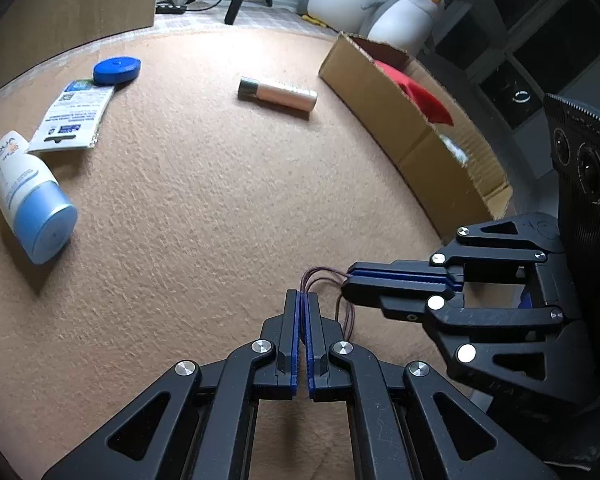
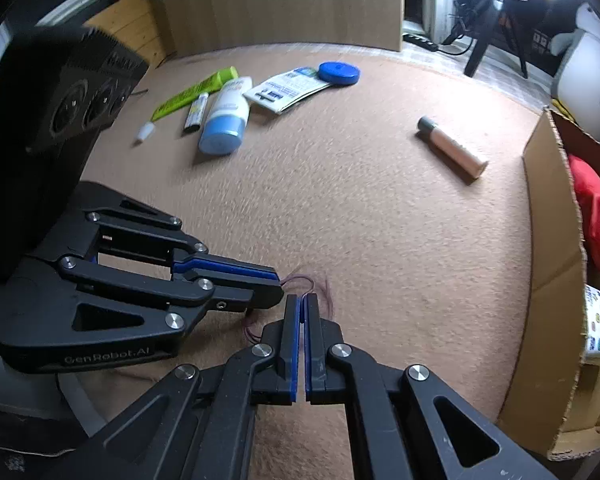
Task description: Organize objects
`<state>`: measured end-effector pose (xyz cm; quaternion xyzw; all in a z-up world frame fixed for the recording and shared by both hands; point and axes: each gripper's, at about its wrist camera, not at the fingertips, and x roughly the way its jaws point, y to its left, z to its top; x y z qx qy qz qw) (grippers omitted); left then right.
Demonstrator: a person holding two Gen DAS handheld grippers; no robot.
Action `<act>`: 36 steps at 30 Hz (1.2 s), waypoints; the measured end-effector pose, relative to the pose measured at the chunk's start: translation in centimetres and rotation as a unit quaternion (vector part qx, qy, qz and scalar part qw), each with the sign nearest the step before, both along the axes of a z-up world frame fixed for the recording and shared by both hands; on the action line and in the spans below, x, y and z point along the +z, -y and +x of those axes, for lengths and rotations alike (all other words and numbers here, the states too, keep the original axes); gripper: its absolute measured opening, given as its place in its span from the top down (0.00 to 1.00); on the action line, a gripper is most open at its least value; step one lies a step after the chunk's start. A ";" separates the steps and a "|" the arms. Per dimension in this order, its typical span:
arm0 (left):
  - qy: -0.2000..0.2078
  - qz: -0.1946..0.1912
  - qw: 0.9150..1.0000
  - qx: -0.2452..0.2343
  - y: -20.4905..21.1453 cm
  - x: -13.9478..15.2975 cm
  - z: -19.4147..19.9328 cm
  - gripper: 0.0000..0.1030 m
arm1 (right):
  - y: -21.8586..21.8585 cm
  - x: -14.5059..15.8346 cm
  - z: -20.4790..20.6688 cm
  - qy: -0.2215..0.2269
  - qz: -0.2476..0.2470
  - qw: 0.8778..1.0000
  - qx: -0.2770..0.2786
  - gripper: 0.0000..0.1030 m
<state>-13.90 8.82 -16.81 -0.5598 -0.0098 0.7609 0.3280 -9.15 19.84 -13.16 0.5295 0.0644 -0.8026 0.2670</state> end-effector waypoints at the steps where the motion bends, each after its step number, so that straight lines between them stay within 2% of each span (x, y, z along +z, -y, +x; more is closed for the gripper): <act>1: -0.001 0.003 1.000 -0.001 -0.1 0.2 0.0 0.99 | -0.2 0.2 0.0 0.000 -0.003 1.000 -0.003 0.98; 9: -0.013 0.011 1.000 0.001 0.2 1.6 -0.3 0.99 | -1.1 1.4 -0.2 -0.010 -0.016 1.000 -0.014 0.98; 19: -0.061 0.037 0.997 -0.012 -1.6 7.2 -1.6 0.99 | -3.3 5.3 -0.3 -0.055 -0.033 0.997 -0.033 0.98; 27: -0.097 0.067 0.992 -0.048 -7.3 11.1 -2.9 0.98 | -8.2 9.1 -1.1 -0.094 -0.034 0.991 -0.087 0.98; 36: -0.094 0.080 0.987 -0.098 -15.6 11.3 -3.1 0.98 | -15.3 10.5 -0.9 -0.110 -0.019 0.981 -0.157 0.98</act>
